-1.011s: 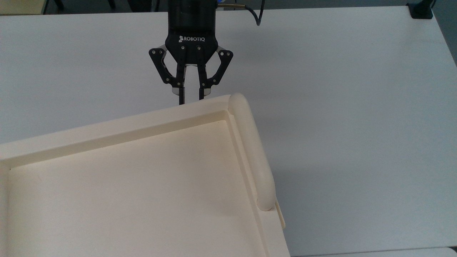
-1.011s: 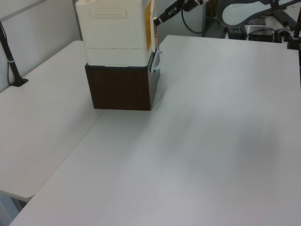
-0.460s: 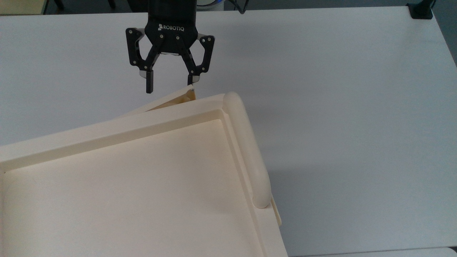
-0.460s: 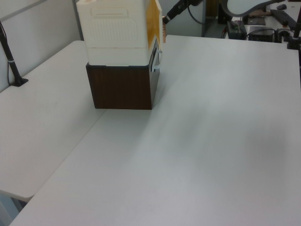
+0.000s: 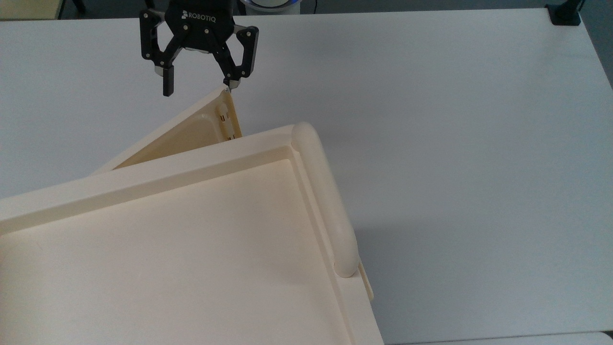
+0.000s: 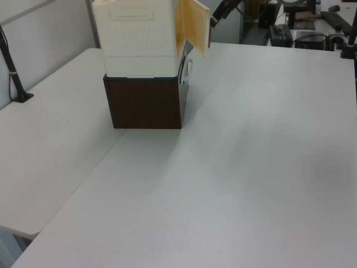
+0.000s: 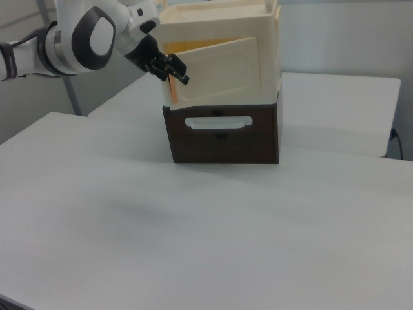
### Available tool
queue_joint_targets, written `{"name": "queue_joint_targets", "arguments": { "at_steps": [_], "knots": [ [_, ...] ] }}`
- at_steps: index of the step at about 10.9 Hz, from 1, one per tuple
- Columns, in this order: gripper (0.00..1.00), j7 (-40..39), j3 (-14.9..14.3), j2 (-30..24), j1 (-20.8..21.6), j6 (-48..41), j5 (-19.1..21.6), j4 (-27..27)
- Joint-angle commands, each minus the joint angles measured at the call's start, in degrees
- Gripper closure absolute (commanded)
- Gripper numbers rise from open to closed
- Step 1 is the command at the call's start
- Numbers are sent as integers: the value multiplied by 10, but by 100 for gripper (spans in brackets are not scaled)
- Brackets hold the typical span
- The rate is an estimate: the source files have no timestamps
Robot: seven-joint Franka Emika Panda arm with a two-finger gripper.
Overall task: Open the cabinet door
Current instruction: 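Pull the door edge outward, swinging the door open on its hinge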
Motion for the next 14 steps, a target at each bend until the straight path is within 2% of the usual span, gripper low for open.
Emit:
{"name": "queue_joint_targets", "arguments": {
  "at_steps": [1,5,7,9,12,14],
  "knots": [
    [16,-5,-5,-10,-11,-59,-9,-3],
    [12,-17,-5,-28,-16,-198,-3,35],
    [12,-28,-5,-39,-21,-247,16,60],
    [13,-8,-4,-35,-15,-247,47,78],
    [13,102,-4,-26,-7,-191,41,75],
    [13,120,-4,-16,-7,-189,32,77]
  ]
}}
